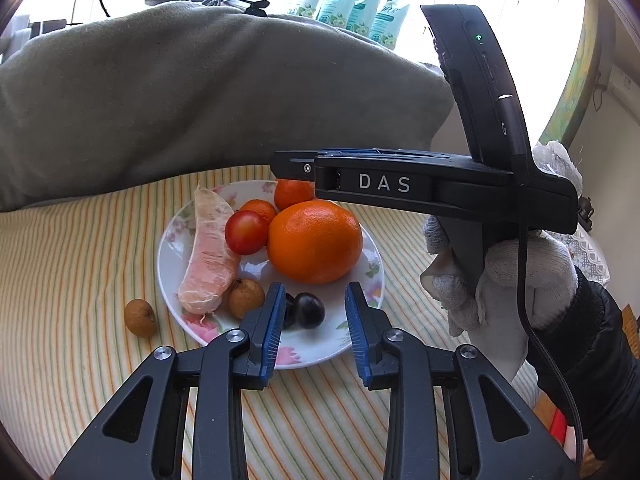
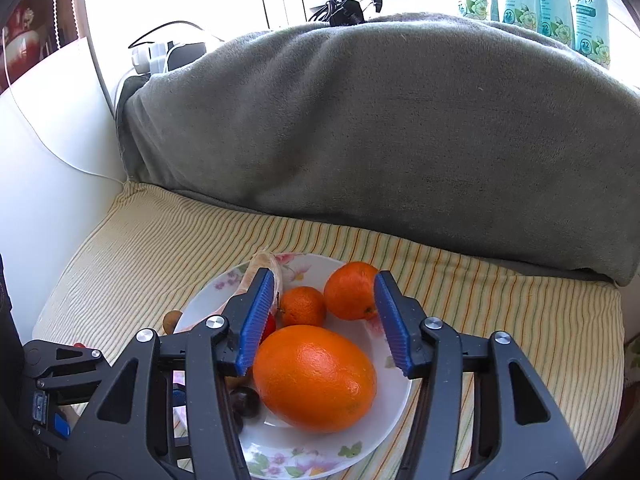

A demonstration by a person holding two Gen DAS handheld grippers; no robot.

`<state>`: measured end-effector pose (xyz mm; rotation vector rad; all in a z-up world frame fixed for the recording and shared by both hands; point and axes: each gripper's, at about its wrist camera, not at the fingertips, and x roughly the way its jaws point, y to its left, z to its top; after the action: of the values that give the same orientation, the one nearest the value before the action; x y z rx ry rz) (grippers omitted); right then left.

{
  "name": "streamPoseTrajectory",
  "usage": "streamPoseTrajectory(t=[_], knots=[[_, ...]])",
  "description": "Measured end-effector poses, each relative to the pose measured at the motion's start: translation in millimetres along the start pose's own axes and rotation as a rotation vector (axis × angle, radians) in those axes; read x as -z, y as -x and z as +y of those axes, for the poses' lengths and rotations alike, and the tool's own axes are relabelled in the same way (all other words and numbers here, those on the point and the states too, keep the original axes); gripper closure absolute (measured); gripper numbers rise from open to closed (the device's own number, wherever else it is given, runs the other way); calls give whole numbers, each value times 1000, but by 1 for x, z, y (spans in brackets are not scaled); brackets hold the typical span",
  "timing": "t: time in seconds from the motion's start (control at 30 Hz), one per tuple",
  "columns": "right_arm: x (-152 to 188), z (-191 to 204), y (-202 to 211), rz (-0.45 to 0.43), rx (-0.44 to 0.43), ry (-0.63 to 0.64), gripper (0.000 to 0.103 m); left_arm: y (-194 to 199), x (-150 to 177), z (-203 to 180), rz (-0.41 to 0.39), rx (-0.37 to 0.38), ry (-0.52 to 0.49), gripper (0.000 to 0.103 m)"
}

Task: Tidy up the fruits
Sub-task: 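Lower the mandarin and black fruit onto the plate with both tools, then open both tools and withdraw them from the plate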

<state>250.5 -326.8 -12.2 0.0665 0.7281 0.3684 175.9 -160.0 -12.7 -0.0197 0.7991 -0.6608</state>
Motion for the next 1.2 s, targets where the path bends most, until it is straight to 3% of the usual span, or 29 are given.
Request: streamPoseTrajectory(t=[0.07, 0.1, 0.17, 0.27, 0.37, 0.5, 1.2], knots=[[0, 1, 1, -2, 2, 3, 44, 1, -1, 1, -4, -5, 4, 53], [0, 1, 1, -5, 3, 4, 37, 2, 0, 1, -9, -5, 5, 50], [1, 2, 2, -8, 6, 8, 36, 4, -1, 1, -10, -7, 4, 49], [2, 2, 4, -6, 7, 8, 36, 6, -1, 2, -17, -13, 7, 39], [2, 4, 5, -4, 12, 16, 36, 9, -1, 0, -19, -16, 5, 39], [1, 7, 12, -26, 16, 18, 22, 12, -2, 1, -24, -21, -1, 39], [2, 35, 41, -43, 37, 62, 21, 45, 7, 5, -57, -33, 11, 37]])
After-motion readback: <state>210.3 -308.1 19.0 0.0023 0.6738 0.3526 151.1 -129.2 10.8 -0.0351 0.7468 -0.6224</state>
